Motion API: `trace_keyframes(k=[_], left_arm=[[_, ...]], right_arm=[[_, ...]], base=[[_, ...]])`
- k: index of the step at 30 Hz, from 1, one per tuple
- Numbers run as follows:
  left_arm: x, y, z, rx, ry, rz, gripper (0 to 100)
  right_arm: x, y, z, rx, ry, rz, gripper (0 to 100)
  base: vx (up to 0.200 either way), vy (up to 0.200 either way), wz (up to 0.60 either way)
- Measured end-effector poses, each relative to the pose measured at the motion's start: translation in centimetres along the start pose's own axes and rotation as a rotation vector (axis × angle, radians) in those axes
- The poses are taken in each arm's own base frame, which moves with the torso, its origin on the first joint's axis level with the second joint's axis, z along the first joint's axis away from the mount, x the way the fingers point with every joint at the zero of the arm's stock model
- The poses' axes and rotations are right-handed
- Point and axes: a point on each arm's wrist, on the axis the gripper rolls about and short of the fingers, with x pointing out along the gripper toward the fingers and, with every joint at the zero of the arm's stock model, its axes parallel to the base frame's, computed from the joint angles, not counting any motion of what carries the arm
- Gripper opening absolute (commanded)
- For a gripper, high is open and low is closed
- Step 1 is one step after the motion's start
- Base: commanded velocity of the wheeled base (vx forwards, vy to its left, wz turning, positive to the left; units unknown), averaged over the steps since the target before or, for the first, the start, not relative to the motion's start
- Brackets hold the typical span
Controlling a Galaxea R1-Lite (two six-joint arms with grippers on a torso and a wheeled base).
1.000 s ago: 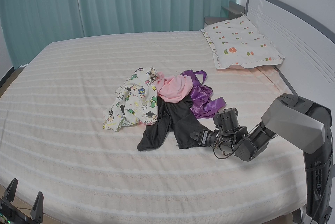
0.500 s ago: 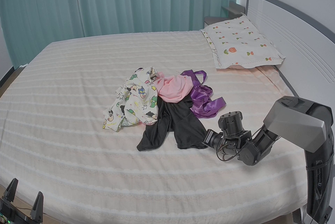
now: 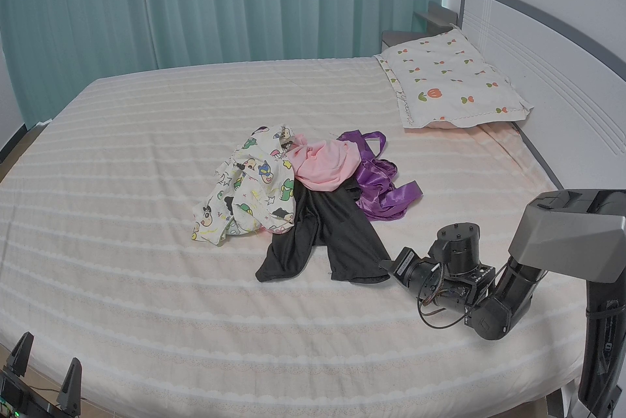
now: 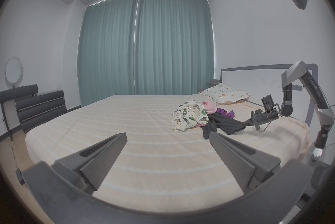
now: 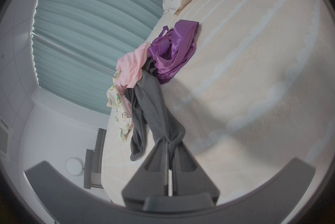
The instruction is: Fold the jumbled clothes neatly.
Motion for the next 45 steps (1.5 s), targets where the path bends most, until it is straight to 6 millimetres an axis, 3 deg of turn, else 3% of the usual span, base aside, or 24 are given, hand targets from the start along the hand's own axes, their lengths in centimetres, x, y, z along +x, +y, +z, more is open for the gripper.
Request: trace_keyframes(k=[14,22,30,38,45], left_arm=[[0.0,0.0,0.2,0.005,-0.014,0.003,100],[0.4,0.0,3.8,-0.017,-0.024,-0.025,100],[4.6,-0.2,5.4,0.013,0.185,-0.107,100],[10.6,-1.2,6.1,-0.037,0.316,-0.17,100],[16.7,-3.6,5.4,-0.13,0.415,-0.155,100]], right_arm=[[-1.9,-0.5,-1.1,0.014,0.021,0.038,0],[-2.0,-0.5,-1.2,0.017,0.023,0.036,0],[-2.2,-0.5,-1.2,0.02,0.013,0.051,0],[-2.4,-0.7,-1.3,0.02,0.009,0.057,0],[-2.5,-0.7,-1.4,0.019,0.01,0.058,0]], base=[[0.0,0.0,0.0],[0.0,0.0,0.0],[0.0,0.0,0.0],[0.0,0.0,0.0],[0.0,0.0,0.0]])
